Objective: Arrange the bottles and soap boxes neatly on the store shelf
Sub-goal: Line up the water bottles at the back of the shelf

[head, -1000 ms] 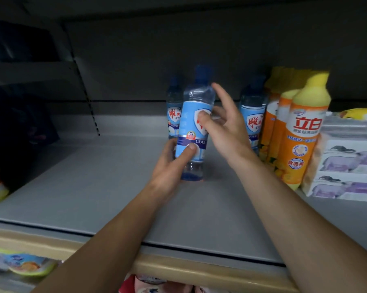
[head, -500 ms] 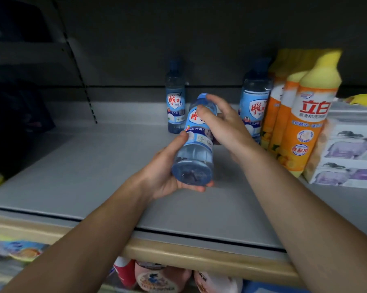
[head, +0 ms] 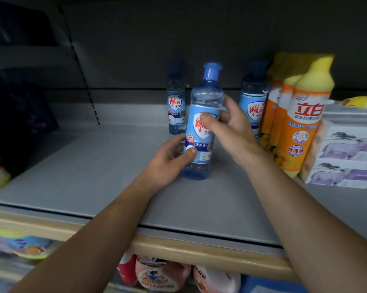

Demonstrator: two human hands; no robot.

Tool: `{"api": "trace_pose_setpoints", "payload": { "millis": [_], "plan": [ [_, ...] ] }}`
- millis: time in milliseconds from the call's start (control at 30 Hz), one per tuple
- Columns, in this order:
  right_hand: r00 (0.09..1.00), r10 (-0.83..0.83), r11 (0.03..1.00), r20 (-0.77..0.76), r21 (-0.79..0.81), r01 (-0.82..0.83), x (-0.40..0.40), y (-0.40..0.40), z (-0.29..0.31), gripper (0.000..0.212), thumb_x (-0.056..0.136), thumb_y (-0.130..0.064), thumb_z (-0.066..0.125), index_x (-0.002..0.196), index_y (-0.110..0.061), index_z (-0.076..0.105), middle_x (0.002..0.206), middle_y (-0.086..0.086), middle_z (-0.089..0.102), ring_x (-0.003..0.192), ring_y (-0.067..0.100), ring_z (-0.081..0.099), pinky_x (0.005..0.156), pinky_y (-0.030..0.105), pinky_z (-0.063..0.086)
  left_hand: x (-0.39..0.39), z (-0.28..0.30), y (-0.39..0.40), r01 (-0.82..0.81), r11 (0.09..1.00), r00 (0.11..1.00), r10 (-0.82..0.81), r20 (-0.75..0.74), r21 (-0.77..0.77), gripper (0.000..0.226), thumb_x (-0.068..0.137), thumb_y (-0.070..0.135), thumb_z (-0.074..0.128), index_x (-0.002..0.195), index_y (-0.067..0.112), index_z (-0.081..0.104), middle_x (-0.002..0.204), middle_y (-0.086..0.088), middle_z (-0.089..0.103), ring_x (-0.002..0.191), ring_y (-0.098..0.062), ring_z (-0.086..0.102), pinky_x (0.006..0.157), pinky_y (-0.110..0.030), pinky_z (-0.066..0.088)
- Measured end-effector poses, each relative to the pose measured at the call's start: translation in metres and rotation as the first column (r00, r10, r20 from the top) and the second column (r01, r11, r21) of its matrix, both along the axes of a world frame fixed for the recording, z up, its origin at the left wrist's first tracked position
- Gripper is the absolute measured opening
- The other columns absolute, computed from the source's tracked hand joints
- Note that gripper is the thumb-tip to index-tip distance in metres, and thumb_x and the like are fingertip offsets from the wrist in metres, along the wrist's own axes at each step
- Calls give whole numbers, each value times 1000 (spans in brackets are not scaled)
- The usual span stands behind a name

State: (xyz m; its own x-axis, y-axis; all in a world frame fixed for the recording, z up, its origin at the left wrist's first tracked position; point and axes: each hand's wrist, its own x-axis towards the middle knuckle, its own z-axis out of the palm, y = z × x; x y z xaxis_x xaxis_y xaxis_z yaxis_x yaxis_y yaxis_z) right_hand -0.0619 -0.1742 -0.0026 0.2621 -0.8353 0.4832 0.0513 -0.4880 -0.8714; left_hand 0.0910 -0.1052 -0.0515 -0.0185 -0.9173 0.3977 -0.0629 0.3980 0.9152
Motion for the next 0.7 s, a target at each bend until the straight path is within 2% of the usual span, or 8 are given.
{"api": "trace_pose_setpoints", "payload": {
  "millis": [67, 200, 300, 367, 433, 500, 600, 700],
  "plan": [
    [998, -14, 998, -57, -69, 10, 0, 3, -2, 69, 76, -30, 73, 139, -29, 46, 110, -10, 72, 100, 4, 69, 81, 27, 58, 1, -3, -1, -8, 999, 998, 11, 68, -38, 42, 90, 13, 54, 131, 4, 49, 122, -8, 65, 113, -19, 63, 97, -34, 50],
    [986, -30, 994, -163, -112, 12, 2, 6, -4, 77, 79, -27, 73, 145, -39, 34, 127, -12, 63, 116, 4, 60, 96, 38, 54, 2, -6, -2, -72, 996, 968, 84, 237, -59, 48, 92, 19, 50, 137, 3, 45, 131, -14, 59, 122, -25, 57, 106, -46, 44],
    [980, -39, 993, -197, -113, 17, 2, 9, -3, 77, 81, -31, 73, 144, -44, 31, 131, -16, 59, 117, 2, 58, 94, 33, 54, 4, -5, -1, -165, 984, 918, 177, 355, -63, 47, 92, 27, 50, 136, 12, 48, 126, -1, 64, 116, -14, 61, 102, -38, 48],
    [967, -59, 995, -250, -97, 35, 1, 10, -6, 74, 77, -36, 75, 137, -45, 33, 121, -22, 60, 106, -7, 59, 86, 26, 55, 9, -4, 0, -248, 966, 869, 257, 423, -77, 39, 93, 27, 53, 131, 17, 53, 118, 3, 67, 106, -9, 64, 97, -34, 50],
    [934, -74, 996, -348, -77, 50, 2, 11, -9, 67, 72, -39, 77, 125, -43, 37, 103, -29, 60, 91, -16, 59, 73, 17, 51, 22, 0, 1, -356, 931, 769, 342, 540, -81, 36, 95, 26, 57, 130, 18, 56, 118, 1, 67, 101, -11, 64, 93, -28, 50],
    [911, -99, 994, -399, -84, 72, 4, 11, -13, 61, 70, -41, 78, 116, -41, 38, 94, -30, 58, 85, -15, 59, 68, 14, 46, 44, 2, 6, -450, 884, 583, 395, 710, -123, 41, 94, 32, 58, 131, 16, 56, 123, -2, 65, 104, -17, 63, 91, -22, 45],
    [934, -142, 988, -327, -109, 111, 13, 11, -22, 72, 76, -33, 80, 132, -28, 35, 106, -21, 59, 96, 2, 63, 79, 26, 54, 77, -2, 18, -507, 851, 359, 355, 863, -138, 44, 94, 41, 55, 125, 11, 59, 123, -11, 65, 112, -28, 60, 96, -30, 45],
    [939, -194, 979, -285, -124, 164, 25, 11, -30, 57, 82, -31, 77, 126, -19, 43, 110, -12, 61, 94, 5, 64, 81, 28, 56, 84, -5, 22, -530, 840, 281, 306, 909, -119, 55, 86, 58, 39, 110, 15, 63, 111, -8, 67, 108, -30, 60, 92, -36, 47]
  ]
}}
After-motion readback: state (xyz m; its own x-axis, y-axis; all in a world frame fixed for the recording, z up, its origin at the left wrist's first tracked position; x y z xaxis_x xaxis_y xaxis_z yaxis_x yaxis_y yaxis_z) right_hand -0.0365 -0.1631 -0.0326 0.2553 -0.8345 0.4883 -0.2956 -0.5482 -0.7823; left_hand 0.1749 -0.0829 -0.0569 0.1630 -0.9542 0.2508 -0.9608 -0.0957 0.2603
